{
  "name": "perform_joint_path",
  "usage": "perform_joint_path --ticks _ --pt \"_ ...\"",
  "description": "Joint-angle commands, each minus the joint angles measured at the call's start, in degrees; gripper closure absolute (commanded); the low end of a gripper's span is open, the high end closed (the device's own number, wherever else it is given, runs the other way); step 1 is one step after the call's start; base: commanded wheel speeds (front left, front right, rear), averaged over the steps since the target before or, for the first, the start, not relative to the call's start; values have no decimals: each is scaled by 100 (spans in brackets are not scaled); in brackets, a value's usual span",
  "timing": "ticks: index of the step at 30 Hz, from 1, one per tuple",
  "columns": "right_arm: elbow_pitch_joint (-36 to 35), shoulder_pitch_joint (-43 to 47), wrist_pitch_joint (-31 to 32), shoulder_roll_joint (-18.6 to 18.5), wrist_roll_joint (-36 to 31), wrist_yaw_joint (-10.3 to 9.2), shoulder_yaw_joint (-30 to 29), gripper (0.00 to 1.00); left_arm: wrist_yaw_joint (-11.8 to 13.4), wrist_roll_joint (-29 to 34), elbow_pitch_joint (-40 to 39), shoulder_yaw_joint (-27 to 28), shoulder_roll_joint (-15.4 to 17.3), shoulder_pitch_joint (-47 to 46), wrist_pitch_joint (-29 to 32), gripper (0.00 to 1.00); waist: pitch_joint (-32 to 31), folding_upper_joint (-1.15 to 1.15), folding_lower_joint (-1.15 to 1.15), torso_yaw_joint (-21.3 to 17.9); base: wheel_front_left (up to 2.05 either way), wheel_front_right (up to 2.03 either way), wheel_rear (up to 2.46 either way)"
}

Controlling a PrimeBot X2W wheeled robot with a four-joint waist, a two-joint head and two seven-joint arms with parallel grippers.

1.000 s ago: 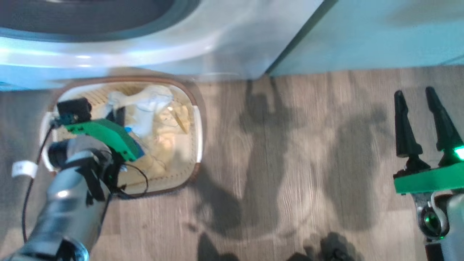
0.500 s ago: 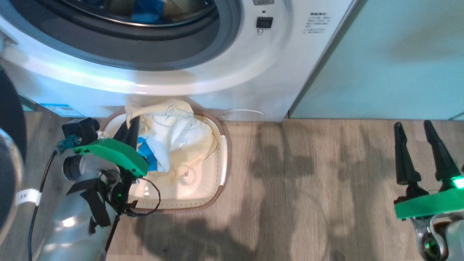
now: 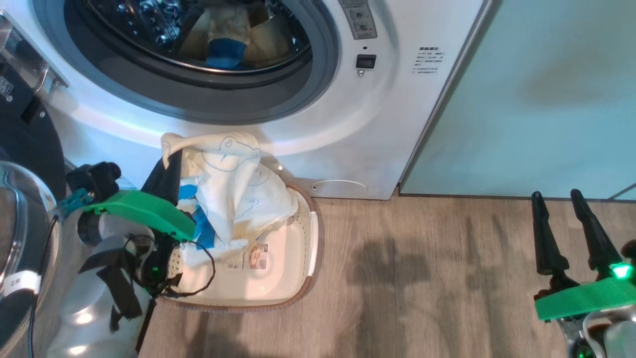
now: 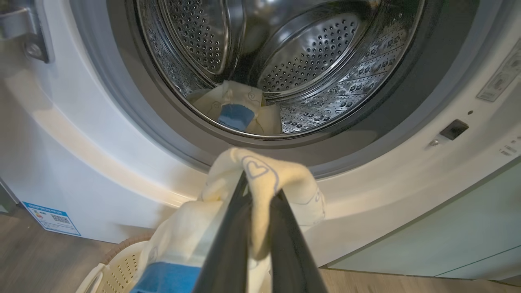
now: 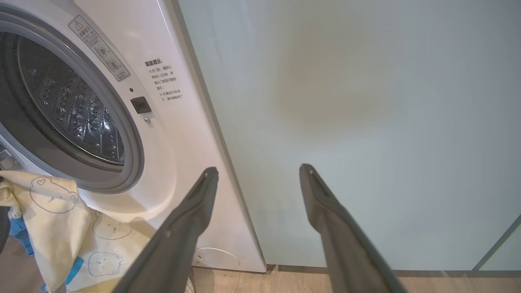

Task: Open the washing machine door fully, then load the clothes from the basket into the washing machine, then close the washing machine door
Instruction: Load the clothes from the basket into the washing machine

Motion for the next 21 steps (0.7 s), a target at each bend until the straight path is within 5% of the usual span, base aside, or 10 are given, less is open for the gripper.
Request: perform_joint_path --ticks 1,10,21 --pt "-166 -37 -38 -66 11 25 108 0 -5 36 -207 243 243 -87 -61 100 -35 0 1 -24 0 0 0" --pt "-171 -18 -38 0 24 25 155 0 -4 114 -429 136 425 -580 111 100 -41 0 1 -114 0 0 0" --pt "-195 -310 -38 38 58 25 257 0 -5 19 -382 -351 1045 -1704 1145 100 405 0 1 -524 0 0 0"
